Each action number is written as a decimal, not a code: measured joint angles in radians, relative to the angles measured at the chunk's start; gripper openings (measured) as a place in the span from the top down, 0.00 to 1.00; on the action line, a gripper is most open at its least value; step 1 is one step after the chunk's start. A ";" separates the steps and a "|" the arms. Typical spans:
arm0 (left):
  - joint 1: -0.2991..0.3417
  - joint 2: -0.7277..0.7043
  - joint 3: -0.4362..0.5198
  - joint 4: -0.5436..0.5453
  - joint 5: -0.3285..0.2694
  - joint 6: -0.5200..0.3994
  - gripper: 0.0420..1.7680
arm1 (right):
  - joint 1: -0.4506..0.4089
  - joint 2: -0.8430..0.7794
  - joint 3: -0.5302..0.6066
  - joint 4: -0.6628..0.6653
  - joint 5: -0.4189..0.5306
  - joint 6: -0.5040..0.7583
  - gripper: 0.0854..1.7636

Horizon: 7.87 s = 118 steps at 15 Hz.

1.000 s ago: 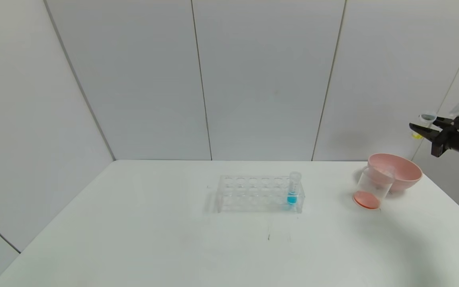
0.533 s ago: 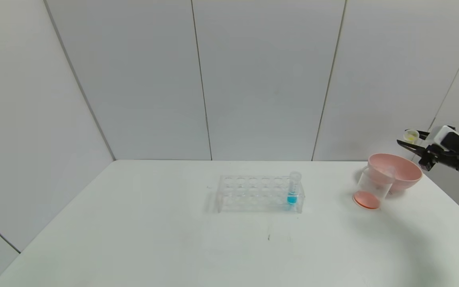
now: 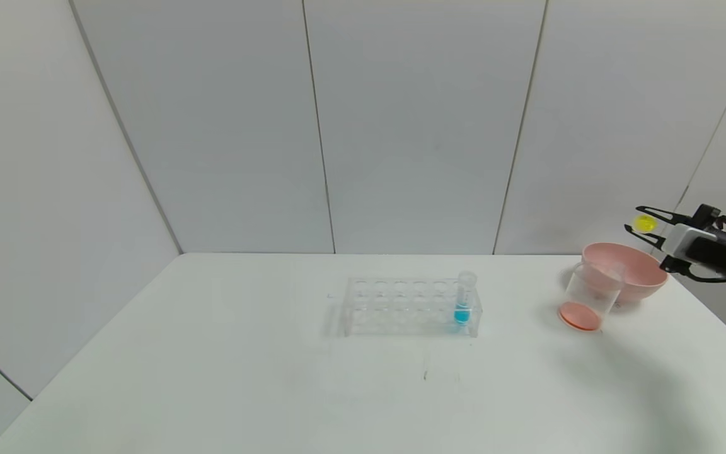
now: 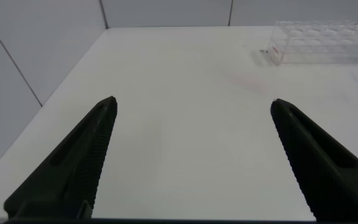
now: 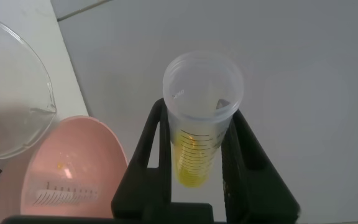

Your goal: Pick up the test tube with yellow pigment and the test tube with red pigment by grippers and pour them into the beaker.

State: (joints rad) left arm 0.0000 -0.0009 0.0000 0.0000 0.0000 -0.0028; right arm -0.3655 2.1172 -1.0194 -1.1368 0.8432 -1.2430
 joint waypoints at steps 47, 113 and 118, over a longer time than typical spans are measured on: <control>0.000 0.000 0.000 0.000 0.000 0.000 0.00 | 0.054 0.063 0.107 -0.176 -0.144 -0.309 0.74; 0.000 0.000 0.000 0.000 0.000 0.000 0.00 | 0.127 -1.126 0.542 0.490 -0.463 1.293 0.08; 0.000 0.000 0.000 0.000 0.000 0.000 0.00 | 0.331 -1.610 0.822 0.607 -0.634 1.243 0.06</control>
State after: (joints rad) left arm 0.0000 -0.0009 0.0000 0.0000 0.0000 -0.0023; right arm -0.0349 0.5074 -0.1972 -0.5298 0.2096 0.0000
